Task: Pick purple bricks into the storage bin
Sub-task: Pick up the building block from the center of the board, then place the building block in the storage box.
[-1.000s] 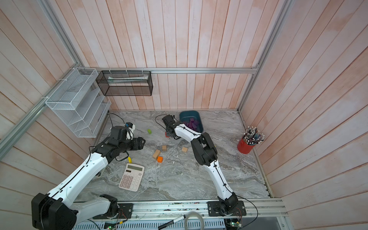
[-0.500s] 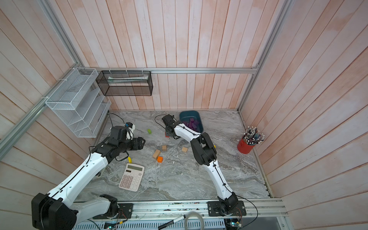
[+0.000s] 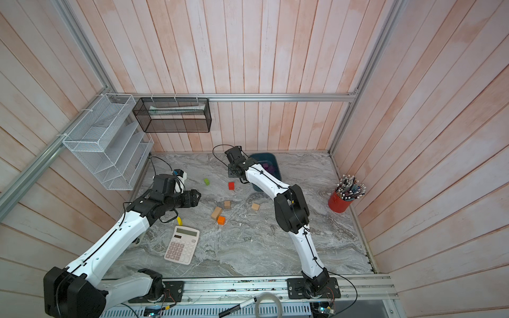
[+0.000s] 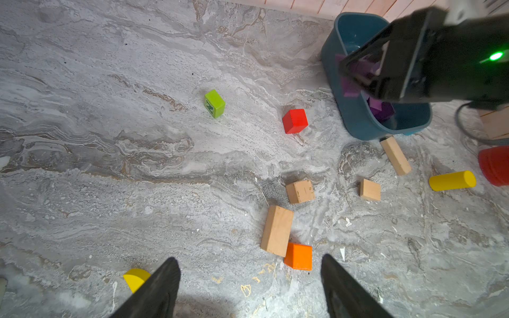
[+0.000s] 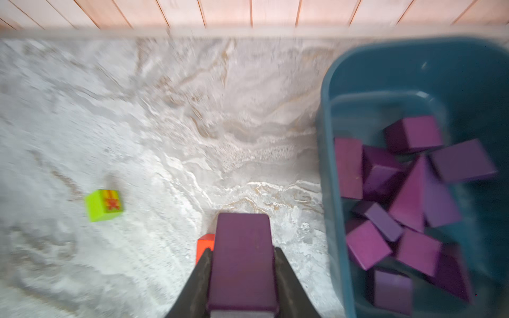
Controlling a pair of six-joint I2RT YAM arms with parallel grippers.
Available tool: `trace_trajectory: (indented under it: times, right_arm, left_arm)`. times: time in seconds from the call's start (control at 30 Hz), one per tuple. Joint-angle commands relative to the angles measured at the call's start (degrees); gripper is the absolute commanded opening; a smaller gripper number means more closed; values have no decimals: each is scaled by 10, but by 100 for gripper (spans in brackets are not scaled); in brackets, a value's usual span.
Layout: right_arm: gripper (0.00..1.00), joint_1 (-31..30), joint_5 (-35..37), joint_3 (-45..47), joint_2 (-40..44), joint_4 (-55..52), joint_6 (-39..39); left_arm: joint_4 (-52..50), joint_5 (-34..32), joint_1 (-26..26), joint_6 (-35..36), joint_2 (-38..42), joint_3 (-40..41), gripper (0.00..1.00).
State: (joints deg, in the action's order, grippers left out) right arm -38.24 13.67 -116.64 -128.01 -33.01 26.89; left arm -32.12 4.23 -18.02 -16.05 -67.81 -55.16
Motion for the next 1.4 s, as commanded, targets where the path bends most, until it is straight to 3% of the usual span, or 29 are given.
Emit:
trace_trajectory:
  times: [0.0, 0.47, 0.8, 1.0, 1.37]
  right_arm:
    - [23, 7, 17, -5, 37, -6, -11]
    - [23, 76, 41, 73, 120, 40, -34]
    - [23, 132, 31, 101, 103, 65, -41]
    - [23, 149, 22, 105, 71, 72, -41]
    - [23, 164, 11, 141, 36, 92, -37]
  left_arm:
    - [7, 3, 2, 6, -3, 11, 81]
    - [7, 9, 3, 7, -4, 11, 81]
    - [21, 33, 3, 21, 14, 20, 86]
    - [36, 44, 3, 31, 37, 31, 100]
    - [35, 39, 3, 28, 32, 31, 100]
